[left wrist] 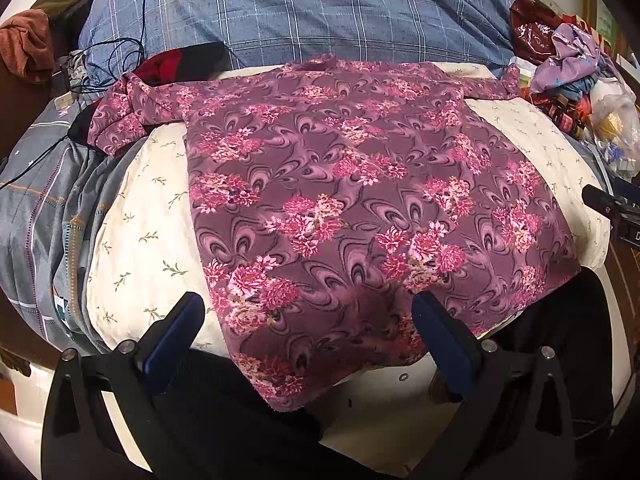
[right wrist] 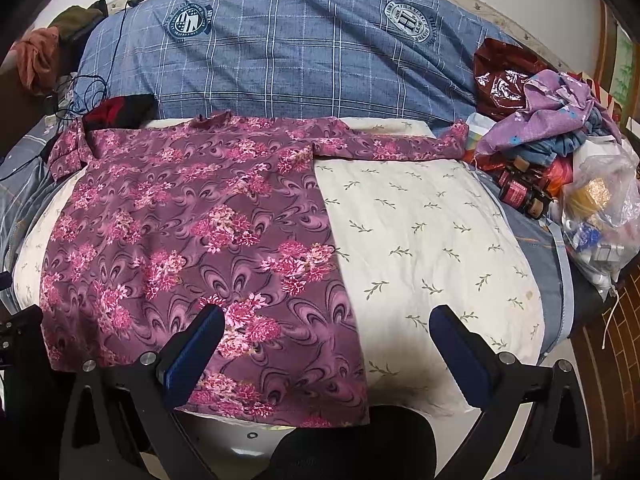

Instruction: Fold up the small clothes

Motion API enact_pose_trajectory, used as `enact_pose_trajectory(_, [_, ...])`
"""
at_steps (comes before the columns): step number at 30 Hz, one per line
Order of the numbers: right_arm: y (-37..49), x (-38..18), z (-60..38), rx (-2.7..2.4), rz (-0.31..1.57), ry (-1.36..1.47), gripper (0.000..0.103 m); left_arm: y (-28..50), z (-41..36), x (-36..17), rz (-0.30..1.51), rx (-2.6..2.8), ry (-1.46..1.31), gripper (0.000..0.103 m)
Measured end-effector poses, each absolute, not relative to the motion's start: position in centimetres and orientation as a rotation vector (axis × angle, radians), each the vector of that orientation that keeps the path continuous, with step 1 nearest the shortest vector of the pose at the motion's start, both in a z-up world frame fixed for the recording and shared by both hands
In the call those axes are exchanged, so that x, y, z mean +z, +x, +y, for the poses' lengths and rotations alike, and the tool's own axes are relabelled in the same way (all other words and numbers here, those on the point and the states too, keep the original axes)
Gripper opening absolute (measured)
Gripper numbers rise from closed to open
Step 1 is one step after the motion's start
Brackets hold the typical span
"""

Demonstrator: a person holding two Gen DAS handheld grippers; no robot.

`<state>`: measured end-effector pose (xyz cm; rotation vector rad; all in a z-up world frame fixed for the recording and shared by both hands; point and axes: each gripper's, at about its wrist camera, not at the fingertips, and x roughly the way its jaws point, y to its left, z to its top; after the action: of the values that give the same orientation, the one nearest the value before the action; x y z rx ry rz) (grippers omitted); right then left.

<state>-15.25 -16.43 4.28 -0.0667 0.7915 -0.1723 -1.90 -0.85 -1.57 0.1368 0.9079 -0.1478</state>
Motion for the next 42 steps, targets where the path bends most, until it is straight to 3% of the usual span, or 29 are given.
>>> enact_pose_trajectory(42, [-14.2,3.1,-18.2,-0.156,0.815,0.005,0.103,0.2,-0.8,-1.9,0.956,-0.144,0.112,0.103])
